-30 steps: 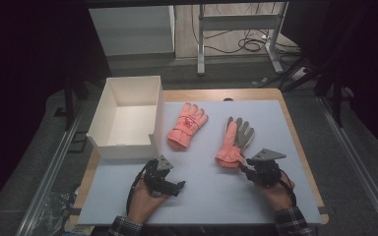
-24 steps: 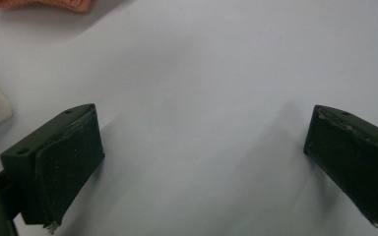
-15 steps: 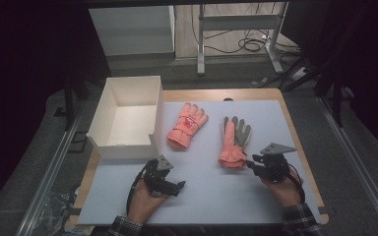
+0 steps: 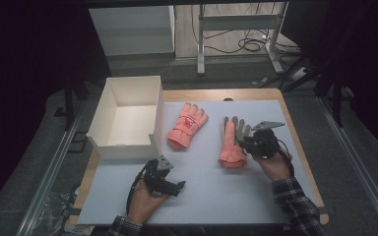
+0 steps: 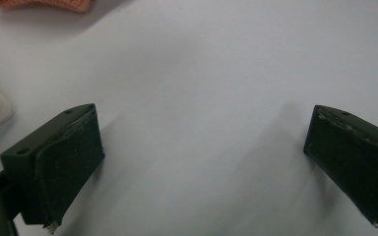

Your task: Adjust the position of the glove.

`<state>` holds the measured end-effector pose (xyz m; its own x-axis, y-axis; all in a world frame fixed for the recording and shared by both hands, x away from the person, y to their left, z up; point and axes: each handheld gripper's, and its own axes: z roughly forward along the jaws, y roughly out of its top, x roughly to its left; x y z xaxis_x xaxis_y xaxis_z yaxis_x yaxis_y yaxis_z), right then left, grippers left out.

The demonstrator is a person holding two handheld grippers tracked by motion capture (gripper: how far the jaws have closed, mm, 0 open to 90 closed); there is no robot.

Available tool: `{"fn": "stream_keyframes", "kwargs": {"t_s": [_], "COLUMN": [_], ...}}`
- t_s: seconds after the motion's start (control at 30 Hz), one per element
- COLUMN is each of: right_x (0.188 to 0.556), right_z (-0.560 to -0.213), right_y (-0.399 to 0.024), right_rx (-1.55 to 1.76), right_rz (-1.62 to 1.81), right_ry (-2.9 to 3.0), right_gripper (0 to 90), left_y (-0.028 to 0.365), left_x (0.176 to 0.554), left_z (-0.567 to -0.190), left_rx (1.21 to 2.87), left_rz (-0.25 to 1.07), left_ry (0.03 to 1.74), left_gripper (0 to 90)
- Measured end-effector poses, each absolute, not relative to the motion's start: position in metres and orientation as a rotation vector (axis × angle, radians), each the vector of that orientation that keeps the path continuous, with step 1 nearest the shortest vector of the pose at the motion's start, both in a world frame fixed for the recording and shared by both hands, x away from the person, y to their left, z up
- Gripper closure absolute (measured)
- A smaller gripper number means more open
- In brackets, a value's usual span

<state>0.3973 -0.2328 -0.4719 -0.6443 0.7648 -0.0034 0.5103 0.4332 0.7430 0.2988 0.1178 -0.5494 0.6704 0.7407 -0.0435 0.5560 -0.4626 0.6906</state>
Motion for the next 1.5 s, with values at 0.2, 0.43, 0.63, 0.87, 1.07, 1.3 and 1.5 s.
{"fn": "stream_keyframes", "kwargs": {"t_s": [0.2, 0.43, 0.63, 0.87, 1.07, 1.3, 1.5], "right_x": [0.422, 0.432, 0.433, 0.428, 0.420, 0.404, 0.390], "right_z": [-0.480, -0.495, -0.504, -0.498, -0.486, -0.469, -0.460], "right_y": [-0.222, -0.217, -0.224, -0.224, -0.222, -0.209, -0.183], "right_rx": [1.117, 1.128, 1.198, 1.209, 1.204, 1.186, 1.175], "right_rz": [0.981, 0.910, 0.948, 0.987, 1.053, 1.139, 1.211], "right_ry": [2.362, 2.379, 2.365, 2.329, 2.325, 2.331, 2.357], "right_gripper": [64.5, 63.6, 80.0, 89.3, 89.4, 89.3, 89.3], "left_y": [0.118, 0.118, 0.118, 0.118, 0.118, 0.118, 0.118], "left_x": [0.299, 0.299, 0.299, 0.299, 0.299, 0.299, 0.299], "left_z": [-0.550, -0.549, -0.549, -0.549, -0.549, -0.549, -0.549], "left_rx": [2.188, 2.189, 2.189, 2.189, 2.190, 2.190, 2.193], "left_rz": [0.343, 0.344, 0.344, 0.344, 0.344, 0.344, 0.346], "left_ry": [0.995, 0.995, 0.995, 0.995, 0.995, 0.995, 0.991], "left_gripper": [1.0, 1.0, 1.0, 1.0, 1.0, 1.0, 1.0]}}
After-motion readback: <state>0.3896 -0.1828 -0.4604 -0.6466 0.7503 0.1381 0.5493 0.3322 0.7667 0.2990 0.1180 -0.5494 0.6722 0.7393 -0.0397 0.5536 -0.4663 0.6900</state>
